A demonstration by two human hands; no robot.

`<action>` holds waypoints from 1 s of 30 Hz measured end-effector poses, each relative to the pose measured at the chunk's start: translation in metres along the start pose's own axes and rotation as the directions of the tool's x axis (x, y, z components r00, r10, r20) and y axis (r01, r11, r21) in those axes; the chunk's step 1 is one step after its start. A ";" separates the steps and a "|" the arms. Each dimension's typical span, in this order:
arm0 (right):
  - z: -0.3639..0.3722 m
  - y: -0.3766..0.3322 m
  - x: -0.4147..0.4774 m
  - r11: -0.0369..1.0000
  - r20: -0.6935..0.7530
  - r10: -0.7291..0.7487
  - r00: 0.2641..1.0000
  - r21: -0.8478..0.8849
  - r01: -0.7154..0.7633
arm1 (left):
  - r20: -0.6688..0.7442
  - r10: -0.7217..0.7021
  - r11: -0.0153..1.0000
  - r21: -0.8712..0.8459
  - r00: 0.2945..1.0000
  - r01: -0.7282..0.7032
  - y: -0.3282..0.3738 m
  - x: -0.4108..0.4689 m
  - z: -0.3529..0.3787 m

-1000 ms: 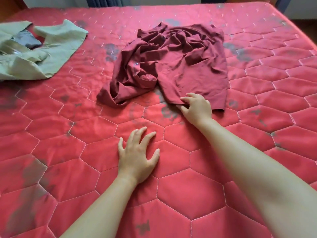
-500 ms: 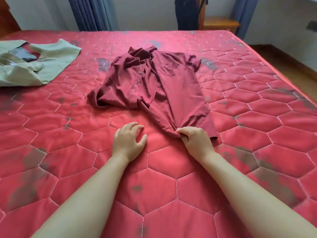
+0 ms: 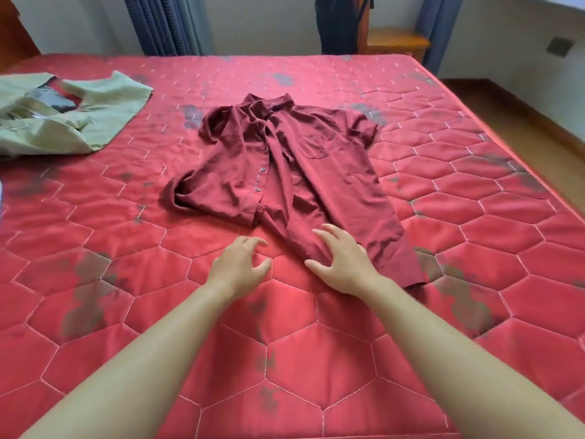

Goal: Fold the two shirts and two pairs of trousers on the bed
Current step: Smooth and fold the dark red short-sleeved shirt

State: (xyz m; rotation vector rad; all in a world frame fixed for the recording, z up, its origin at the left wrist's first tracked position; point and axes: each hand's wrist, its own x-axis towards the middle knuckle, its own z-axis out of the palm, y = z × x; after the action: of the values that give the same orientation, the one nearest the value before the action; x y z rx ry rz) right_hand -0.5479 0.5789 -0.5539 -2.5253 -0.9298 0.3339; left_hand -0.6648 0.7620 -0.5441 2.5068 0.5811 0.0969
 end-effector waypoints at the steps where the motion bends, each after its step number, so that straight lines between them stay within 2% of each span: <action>1: 0.010 -0.003 0.003 0.996 -0.026 0.045 0.999 -0.077 -0.047 | 0.011 0.007 1.000 0.014 1.000 -0.007 -0.002 -0.003 0.003; 3: 0.024 0.000 0.002 0.990 -0.092 0.046 0.995 -0.131 -0.058 | 0.003 0.034 0.998 0.061 0.999 -0.034 -0.006 -0.008 0.005; 5: 0.026 0.007 -0.009 0.997 -0.149 0.008 0.989 -0.070 -0.019 | -0.045 0.079 0.993 0.093 0.996 -0.074 -0.007 -0.007 0.003; 10: 0.019 0.030 -0.060 0.998 -0.161 -0.057 0.985 -0.048 0.050 | -0.198 0.081 0.986 0.161 0.977 -0.049 -0.002 0.018 -0.003; 13: 0.010 0.038 -0.073 0.998 -0.192 -0.064 0.979 0.007 0.067 | -0.144 0.022 0.958 0.286 0.989 0.020 -0.008 0.032 -0.003; 16: 0.004 0.027 -0.051 0.998 -0.214 0.006 0.977 0.063 0.008 | -0.111 -0.059 0.950 0.300 0.992 0.089 -0.010 0.035 -0.003; 19: 0.009 0.016 -0.025 0.999 -0.124 0.037 0.992 -0.028 -0.041 | -0.103 0.017 0.968 0.252 0.994 0.010 -0.001 0.024 -0.005; 25: -0.015 0.038 -0.045 0.995 -0.092 0.027 0.995 -0.090 -0.035 | -0.046 0.220 0.958 0.197 0.974 -0.207 0.033 -0.013 -0.012; 28: -0.033 0.042 -0.067 0.995 -0.114 0.078 0.990 -0.054 -0.085 | -0.014 0.193 0.963 0.194 0.981 -0.187 0.042 -0.023 -0.011; 30: -0.034 0.025 -0.075 0.999 -0.190 0.000 0.982 -0.046 -0.009 | -0.040 0.133 0.983 0.136 0.990 -0.127 0.033 -0.034 -0.014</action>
State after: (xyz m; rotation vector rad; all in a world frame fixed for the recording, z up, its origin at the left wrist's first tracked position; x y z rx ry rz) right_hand -0.5777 0.5017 -0.5297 -2.5477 -0.8669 0.0708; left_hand -0.6852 0.7304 -0.5127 2.6782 0.4558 0.1742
